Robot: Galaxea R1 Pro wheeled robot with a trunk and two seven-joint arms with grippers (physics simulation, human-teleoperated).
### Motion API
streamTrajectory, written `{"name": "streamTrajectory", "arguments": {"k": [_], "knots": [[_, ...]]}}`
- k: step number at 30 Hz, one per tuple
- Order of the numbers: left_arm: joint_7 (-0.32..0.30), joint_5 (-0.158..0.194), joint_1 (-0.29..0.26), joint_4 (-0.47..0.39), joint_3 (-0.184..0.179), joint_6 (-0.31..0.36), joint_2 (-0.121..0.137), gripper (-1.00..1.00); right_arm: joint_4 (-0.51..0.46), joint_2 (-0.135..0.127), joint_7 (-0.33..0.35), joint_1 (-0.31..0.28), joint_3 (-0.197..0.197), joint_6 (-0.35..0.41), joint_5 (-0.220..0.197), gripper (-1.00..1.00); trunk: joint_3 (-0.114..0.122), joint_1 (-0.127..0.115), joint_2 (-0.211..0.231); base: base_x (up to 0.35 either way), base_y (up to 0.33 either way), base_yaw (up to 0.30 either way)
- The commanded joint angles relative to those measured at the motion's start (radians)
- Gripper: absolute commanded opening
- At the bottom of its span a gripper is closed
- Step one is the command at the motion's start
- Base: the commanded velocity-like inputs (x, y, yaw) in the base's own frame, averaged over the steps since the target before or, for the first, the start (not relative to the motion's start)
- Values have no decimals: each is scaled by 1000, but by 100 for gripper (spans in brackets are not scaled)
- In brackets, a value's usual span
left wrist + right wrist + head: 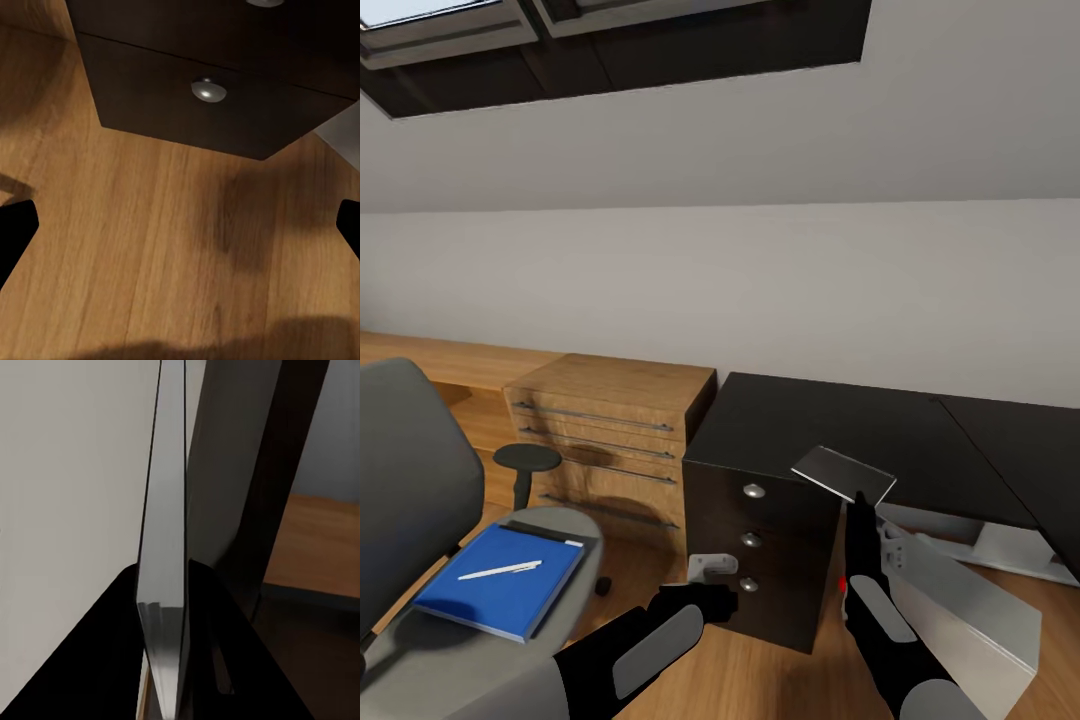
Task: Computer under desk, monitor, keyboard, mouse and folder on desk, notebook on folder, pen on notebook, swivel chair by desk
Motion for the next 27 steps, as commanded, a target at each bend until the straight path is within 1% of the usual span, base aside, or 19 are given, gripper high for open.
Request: {"name": "streamTrajectory", "arguments": {"k": [1,6,12,13,27], "knots": [[6,4,-1,-1,-2,2,0,100,56,-1,4,0,3,1,-33,-100,-1,0,0,11,0,0],[7,4,-1,-1,-2,2,0,100,56,-1,-18,-1,4,1,-33,-100,-1,0,0,5,0,0],[7,4,-1,-1,-2,2,0,100,56,-1,-23,-1,5,1,-33,-100,-1,0,0,1,0,0],[7,4,-1,-1,-2,2,0,100,56,-1,-24,-1,5,1,-33,100,-1,0,0,0,0,0],[7,4,-1,-1,-2,2,0,100,56,-1,-24,0,3,-2,-33,100,-1,0,0,0,0,0]]}}
